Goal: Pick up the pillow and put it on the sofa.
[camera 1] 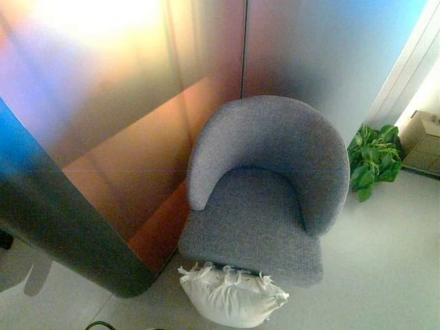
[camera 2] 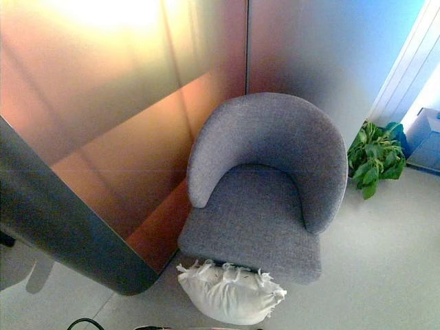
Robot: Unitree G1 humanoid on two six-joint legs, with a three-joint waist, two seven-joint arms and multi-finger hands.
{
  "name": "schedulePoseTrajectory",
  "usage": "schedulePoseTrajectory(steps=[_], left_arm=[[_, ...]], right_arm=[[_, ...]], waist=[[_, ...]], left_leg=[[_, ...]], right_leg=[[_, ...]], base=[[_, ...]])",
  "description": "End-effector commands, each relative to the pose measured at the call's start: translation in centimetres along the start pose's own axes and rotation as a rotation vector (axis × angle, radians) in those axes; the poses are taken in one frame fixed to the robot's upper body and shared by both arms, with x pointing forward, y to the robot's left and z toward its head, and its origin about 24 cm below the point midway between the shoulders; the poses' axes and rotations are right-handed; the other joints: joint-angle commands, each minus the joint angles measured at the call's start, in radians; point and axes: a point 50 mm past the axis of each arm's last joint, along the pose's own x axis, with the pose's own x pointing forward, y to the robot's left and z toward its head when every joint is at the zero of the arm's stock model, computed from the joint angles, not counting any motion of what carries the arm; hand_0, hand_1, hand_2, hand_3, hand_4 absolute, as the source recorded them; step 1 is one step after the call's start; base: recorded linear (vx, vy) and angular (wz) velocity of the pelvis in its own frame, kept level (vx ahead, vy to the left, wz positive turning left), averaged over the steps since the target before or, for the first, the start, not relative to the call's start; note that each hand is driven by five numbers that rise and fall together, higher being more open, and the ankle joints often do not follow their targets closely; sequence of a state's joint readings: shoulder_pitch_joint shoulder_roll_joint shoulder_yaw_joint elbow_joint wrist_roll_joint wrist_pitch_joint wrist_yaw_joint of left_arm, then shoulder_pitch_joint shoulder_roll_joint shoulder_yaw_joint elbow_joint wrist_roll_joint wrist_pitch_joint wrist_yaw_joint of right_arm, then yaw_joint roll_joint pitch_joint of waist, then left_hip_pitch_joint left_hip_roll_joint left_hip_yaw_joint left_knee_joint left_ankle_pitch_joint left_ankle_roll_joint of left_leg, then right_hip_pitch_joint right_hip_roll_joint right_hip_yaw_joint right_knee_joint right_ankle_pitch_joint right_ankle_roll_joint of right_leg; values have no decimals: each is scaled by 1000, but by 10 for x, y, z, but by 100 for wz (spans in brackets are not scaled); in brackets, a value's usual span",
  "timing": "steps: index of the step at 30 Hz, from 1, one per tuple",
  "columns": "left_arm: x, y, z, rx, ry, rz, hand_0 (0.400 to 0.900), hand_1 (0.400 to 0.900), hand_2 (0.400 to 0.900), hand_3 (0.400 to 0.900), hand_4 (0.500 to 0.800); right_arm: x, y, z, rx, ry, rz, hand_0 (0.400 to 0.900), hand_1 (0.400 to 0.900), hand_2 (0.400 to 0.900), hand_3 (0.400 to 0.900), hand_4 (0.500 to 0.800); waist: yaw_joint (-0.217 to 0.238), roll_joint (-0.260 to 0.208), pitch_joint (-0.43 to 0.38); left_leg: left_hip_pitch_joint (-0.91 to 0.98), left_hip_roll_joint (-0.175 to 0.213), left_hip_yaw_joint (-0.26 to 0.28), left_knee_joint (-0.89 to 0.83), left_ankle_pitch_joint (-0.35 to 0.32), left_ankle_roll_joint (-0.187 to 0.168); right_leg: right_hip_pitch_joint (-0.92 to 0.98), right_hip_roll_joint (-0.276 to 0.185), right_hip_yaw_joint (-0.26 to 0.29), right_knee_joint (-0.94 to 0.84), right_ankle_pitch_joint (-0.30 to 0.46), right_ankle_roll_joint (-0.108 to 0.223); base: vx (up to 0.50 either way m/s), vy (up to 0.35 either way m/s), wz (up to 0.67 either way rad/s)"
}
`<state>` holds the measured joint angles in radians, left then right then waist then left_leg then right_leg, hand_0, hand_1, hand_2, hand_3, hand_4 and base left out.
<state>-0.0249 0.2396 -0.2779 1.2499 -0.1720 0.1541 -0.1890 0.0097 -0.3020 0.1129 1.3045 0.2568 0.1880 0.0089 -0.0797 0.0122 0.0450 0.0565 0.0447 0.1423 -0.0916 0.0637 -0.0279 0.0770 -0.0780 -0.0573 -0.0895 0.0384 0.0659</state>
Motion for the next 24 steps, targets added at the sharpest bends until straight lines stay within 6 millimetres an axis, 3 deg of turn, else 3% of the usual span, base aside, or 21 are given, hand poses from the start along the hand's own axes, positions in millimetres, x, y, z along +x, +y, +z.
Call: schedulePoseTrajectory(steps=[1, 10, 16, 24], left_arm=[[-6, 27, 2, 39, 21, 52, 900, 900, 900, 900, 800], [-11, 26, 50, -39, -210, 7, 900, 900, 900, 900, 800], [-17, 32, 69, -68, -304, -22, 900, 900, 900, 900, 800], [-33, 41, 109, -111, -492, -62, 900, 900, 900, 900, 800]], right_arm=[[-2, -7, 23, -67, -39, -47, 900, 900, 900, 900, 800], [-17, -25, 93, -18, -257, -96, 900, 900, 900, 900, 800], [-29, -35, 126, 77, -378, -92, 900, 900, 900, 900, 800], [-60, -62, 181, 170, -581, -69, 900, 900, 900, 900, 800]], waist=[[5, -17, 76], [-2, 49, 214], [9, 78, 300], [30, 110, 413]], left_leg=[[44, -80, 4, 27, -131, 33], [-113, -105, -18, 51, -96, 29], [-212, -119, -28, 86, -82, 23], [-384, -139, -45, 179, -68, 6]], right_leg=[[-27, 10, -13, 43, -28, 49], [-196, -13, 13, 68, -4, 49], [-278, -16, 3, 99, -11, 34], [-445, -33, -33, 178, -13, 16]], base=[[-48, -56, 0], [-139, 15, 0], [-104, 0, 8], [-115, -30, 17]])
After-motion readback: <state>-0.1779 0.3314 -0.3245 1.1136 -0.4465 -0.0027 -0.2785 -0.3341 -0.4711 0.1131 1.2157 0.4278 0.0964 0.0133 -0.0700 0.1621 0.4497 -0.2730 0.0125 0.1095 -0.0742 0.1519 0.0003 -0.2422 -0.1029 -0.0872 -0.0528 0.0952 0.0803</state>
